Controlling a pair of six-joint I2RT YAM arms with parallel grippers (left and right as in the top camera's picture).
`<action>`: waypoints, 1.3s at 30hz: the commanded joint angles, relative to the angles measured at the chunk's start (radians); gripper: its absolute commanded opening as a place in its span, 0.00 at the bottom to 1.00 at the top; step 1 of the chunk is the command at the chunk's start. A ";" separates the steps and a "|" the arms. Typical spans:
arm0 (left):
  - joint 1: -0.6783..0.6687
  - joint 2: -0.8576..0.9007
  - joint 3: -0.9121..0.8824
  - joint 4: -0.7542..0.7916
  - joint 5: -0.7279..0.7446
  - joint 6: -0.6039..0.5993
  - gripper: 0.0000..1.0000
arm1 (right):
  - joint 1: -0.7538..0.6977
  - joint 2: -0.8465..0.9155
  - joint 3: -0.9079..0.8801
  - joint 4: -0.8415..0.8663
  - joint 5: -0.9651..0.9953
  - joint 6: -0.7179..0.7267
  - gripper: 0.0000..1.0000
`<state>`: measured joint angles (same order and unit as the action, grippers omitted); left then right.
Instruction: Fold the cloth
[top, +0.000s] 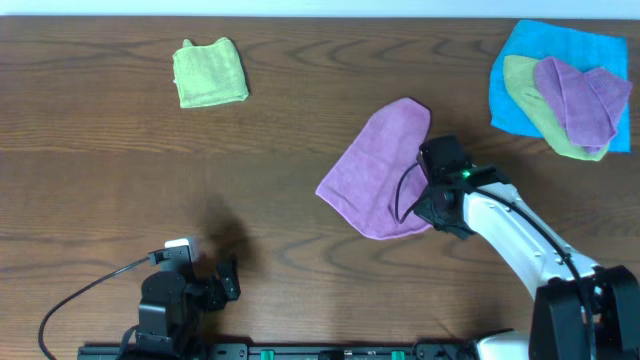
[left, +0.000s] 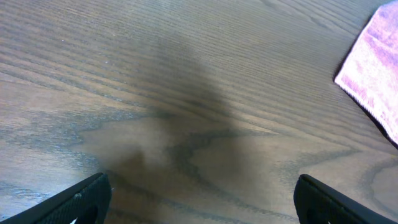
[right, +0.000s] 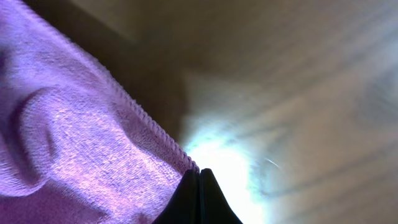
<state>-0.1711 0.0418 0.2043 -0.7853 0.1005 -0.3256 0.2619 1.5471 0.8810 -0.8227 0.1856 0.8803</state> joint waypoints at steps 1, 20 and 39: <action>0.005 -0.007 -0.022 -0.029 -0.006 0.000 0.95 | -0.008 -0.011 -0.001 -0.029 0.050 0.058 0.02; 0.005 -0.007 -0.022 -0.029 -0.006 0.000 0.95 | -0.006 -0.017 0.000 -0.045 -0.235 -0.498 0.99; 0.005 -0.007 -0.022 0.166 0.158 -0.327 0.95 | -0.006 -0.018 0.000 0.033 -0.456 -0.581 0.99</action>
<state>-0.1703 0.0422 0.1867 -0.6331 0.1516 -0.4496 0.2619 1.5467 0.8810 -0.7906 -0.2550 0.3176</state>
